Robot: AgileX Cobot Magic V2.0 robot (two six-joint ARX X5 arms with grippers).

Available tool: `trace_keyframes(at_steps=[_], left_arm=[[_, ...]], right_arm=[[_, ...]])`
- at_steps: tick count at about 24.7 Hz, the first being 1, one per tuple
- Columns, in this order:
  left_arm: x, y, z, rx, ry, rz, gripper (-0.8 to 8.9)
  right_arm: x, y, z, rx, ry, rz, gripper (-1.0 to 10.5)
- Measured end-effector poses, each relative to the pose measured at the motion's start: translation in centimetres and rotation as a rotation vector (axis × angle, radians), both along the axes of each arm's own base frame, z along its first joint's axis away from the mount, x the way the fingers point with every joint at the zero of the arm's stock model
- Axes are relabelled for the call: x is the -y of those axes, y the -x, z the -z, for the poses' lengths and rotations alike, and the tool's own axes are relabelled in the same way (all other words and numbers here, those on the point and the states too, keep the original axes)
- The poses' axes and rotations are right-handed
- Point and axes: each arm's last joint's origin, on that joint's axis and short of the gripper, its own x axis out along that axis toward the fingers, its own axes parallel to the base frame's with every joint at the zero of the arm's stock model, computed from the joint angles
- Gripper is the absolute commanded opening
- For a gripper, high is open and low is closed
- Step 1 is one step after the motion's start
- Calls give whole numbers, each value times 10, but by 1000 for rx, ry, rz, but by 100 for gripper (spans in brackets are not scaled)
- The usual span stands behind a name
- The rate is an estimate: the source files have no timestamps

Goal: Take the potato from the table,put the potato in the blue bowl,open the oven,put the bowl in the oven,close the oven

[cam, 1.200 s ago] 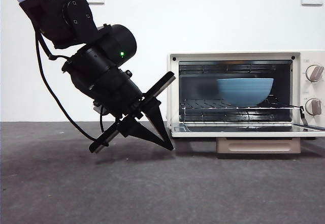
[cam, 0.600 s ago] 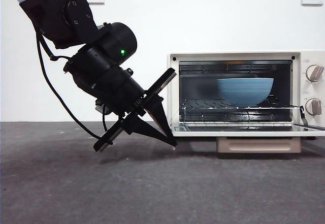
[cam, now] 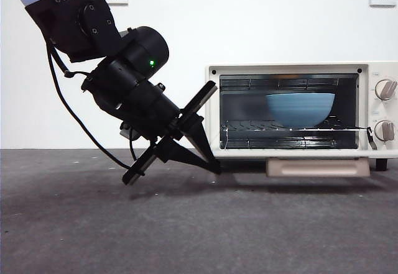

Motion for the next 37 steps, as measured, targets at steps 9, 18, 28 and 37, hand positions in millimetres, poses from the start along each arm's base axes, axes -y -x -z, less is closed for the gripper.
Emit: trace_keyframes(at_steps=[9,18,28,37], left_arm=[[2,-3,-4,19,51,-14,-7],[4,-15,-19,75,150,-40,-7],[6,-44,-71,221,247,-61,-7],[-17,-61,-82,254,257,-118,-7]], right_arm=[[0,0,1,-7,1,0,-12],[0,0,1,-6,1,0,-12],[0,0,1,-7,2,0,-12],[0,0,1,-7,2,0,-12]])
